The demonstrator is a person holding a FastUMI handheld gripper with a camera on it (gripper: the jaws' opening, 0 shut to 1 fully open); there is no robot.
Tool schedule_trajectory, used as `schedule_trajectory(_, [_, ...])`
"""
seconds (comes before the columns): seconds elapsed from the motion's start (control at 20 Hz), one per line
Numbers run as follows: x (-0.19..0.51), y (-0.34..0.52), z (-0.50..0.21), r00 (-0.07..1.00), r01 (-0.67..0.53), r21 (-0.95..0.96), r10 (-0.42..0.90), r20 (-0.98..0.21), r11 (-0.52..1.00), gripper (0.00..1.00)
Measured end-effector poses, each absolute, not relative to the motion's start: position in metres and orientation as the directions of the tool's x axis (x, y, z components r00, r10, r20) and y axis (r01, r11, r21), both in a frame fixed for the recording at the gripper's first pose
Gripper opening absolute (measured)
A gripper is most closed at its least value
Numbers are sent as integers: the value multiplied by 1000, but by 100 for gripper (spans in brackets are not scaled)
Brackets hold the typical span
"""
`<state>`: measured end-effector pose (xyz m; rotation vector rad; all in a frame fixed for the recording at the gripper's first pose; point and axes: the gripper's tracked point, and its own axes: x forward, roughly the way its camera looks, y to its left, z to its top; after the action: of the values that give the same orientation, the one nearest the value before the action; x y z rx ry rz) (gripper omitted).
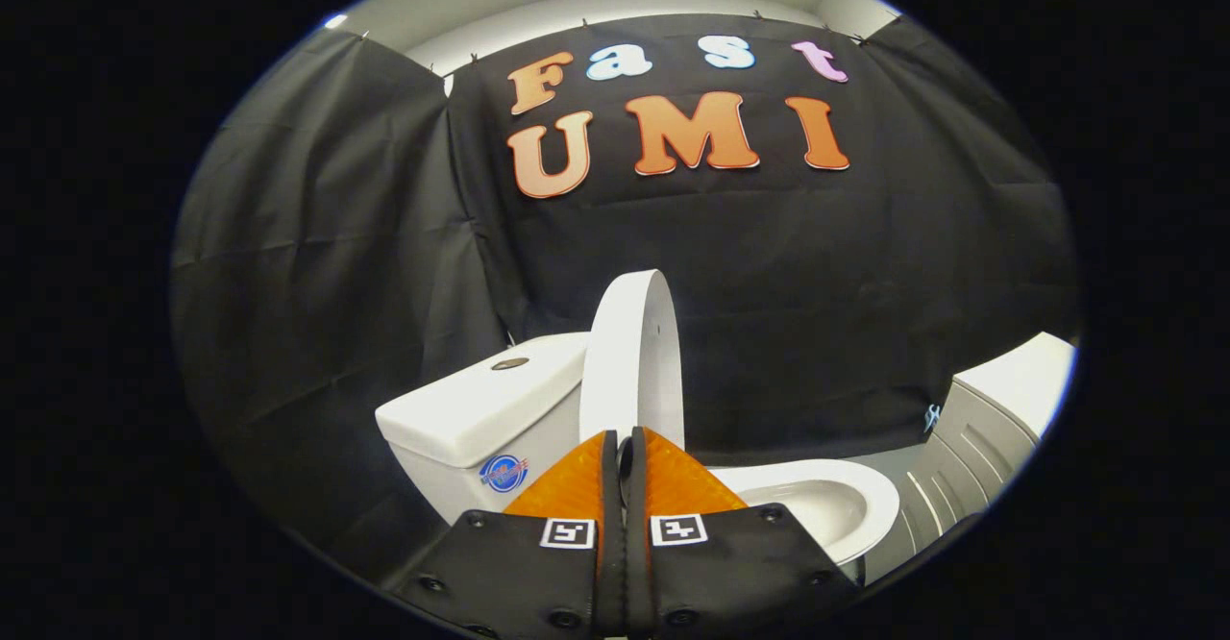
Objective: Open the toilet lid.
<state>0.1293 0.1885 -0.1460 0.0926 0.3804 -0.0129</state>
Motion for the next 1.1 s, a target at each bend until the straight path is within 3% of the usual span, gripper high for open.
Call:
schedule_trajectory(0.7, [141, 249, -154, 926, -55, 58, 73, -371, 997, 8])
schedule_trajectory(1.1, [146, 276, -159, 926, -119, -116, 68, -371, 986, 8])
